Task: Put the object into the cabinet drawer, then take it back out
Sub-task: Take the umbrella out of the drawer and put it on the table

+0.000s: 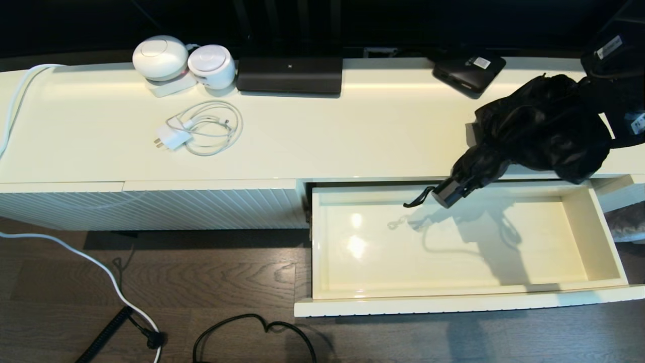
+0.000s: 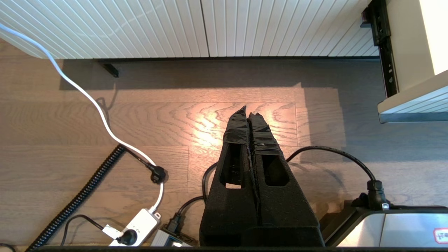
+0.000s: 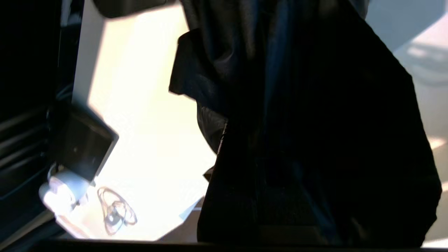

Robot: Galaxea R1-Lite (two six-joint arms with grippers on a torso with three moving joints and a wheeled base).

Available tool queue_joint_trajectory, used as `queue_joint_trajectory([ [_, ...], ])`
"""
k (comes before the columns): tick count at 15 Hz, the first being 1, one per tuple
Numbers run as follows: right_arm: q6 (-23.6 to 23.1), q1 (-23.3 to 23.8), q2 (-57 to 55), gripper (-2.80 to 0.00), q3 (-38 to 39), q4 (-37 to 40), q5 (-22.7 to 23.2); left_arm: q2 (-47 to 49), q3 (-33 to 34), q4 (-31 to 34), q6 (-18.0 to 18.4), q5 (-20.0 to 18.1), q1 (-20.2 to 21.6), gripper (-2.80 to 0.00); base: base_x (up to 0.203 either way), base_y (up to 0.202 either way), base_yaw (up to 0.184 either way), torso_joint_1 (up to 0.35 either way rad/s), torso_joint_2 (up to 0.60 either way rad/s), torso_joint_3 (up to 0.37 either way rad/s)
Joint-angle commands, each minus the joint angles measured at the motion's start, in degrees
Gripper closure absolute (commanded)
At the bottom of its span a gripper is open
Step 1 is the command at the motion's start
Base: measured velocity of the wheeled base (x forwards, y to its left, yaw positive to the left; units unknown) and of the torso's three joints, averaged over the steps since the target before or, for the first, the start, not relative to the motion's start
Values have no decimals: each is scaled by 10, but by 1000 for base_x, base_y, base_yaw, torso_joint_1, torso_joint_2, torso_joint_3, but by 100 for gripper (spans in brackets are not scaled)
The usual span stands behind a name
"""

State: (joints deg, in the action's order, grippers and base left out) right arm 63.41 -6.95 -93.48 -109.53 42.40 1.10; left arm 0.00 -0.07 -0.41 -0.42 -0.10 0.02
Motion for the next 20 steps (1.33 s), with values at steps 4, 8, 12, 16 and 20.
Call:
queue_joint_trajectory([
  [4,-13,36,-44,0,-11,-40,0,0,0,0,0,0,0,0,0,0,0,0,0,0],
  [8,-12,58,-64,0,-12,-69,0,0,0,0,0,0,1,0,0,0,0,0,0,0],
  [12,-27,69,-73,0,-12,-86,-6,0,1,0,0,0,1,0,0,0,0,0,0,0],
  [16,-42,69,-72,0,-14,-87,-20,0,0,0,0,0,0,0,0,0,0,0,0,0],
  [20,-42,66,-71,-280,-14,-89,-26,0,0,0,0,0,0,0,0,0,0,0,0,0],
])
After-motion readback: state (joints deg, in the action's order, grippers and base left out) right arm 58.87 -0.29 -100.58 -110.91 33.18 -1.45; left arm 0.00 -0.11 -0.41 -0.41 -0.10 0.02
